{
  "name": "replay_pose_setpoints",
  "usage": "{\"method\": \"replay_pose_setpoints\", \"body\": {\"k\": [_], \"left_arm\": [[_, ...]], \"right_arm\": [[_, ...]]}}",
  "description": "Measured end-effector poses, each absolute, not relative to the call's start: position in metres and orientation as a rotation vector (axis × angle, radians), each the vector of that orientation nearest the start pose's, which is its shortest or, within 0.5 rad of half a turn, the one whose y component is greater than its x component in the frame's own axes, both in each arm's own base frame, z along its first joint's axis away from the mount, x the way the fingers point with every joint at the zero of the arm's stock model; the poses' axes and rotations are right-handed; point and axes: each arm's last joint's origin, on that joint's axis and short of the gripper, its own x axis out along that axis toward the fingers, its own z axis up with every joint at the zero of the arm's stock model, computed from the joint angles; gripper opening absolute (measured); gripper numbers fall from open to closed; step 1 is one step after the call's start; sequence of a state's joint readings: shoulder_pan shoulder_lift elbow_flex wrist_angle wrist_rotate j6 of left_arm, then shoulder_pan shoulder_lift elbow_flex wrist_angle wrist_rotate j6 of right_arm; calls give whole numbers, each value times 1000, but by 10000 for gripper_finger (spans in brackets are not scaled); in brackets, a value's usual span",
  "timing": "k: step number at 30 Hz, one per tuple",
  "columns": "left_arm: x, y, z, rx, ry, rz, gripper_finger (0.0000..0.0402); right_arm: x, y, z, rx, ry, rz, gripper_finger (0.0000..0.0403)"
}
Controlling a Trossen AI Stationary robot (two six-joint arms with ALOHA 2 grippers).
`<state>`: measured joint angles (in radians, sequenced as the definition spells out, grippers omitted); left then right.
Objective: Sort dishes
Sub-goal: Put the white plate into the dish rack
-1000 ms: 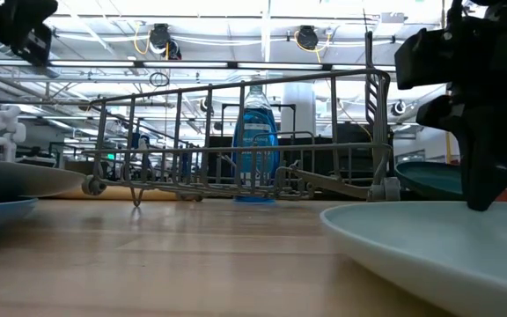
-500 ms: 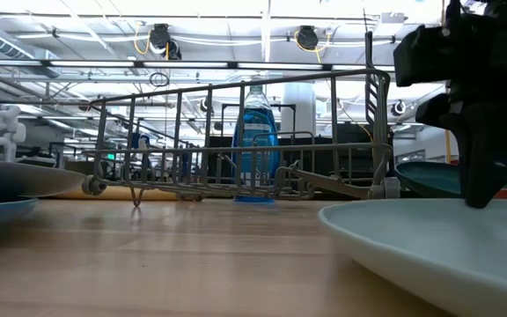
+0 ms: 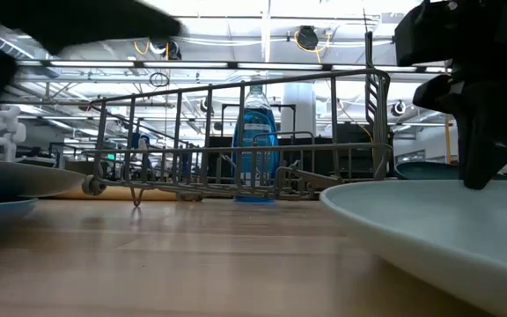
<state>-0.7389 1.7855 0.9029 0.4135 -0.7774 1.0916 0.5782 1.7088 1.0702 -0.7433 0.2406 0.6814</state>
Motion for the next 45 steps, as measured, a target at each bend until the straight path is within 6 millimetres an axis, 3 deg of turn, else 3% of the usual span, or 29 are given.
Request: {"method": "replay_pose_setpoints", "body": {"k": [6,12,19,27,33,45], "left_arm": [[311,-229,133,1623,396,-263,144],[327,-234,114,1648,404,-296,144],[335,-239,110,1601,275,-426,144],[348,-228,105,1624,276,-416,144],[356,-224,107,1602,238,-501,144],[359,-218,104,1613,295,-535,144]], "right_arm": [[259,165,173,28,1262,-171,0],[258,166,173,39,1261,-178,0],[258,166,173,38,1259,-178,0],[258,166,173,35,1257,-178,0],[258,166,173,35,1256,-176,0],[258,167,173,37,1253,-174,0]]}}
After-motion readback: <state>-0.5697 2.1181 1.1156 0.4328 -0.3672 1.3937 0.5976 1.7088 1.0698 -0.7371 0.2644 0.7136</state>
